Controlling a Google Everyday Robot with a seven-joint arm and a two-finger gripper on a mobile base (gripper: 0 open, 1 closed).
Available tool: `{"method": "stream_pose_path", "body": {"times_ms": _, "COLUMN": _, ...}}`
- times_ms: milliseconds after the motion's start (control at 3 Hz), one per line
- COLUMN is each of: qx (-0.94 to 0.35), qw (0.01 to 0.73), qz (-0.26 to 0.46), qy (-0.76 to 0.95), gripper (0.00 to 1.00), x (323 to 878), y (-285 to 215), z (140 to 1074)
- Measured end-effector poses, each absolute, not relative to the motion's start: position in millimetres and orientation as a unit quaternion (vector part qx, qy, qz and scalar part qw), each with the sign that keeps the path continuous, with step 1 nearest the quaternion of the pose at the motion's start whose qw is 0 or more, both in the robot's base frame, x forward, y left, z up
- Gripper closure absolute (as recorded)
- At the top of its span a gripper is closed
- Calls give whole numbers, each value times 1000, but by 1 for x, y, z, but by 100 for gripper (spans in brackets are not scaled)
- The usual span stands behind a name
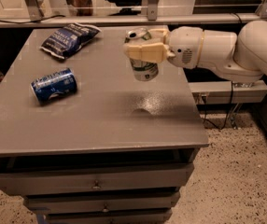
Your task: Place 7up can upright
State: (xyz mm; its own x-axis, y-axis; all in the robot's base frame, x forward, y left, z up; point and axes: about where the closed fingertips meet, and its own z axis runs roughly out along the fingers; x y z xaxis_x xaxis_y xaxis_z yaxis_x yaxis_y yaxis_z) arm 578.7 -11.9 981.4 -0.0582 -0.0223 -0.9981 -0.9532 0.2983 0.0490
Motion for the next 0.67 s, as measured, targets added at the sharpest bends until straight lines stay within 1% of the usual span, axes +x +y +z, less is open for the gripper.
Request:
{"method": "stream_pose_path", "body": {"times_ms": 333, "qx": -392, "qw": 591, "qz": 436, "qy": 554, "gripper": 100, "x": 574, "y": -18, "z": 982}}
{"method": "stream_pose_path", "body": {"times_ms": 667, "qx": -378, "qw": 612, "qz": 443, "qy": 535, "gripper": 100, "x": 569, "y": -24, "z": 975}}
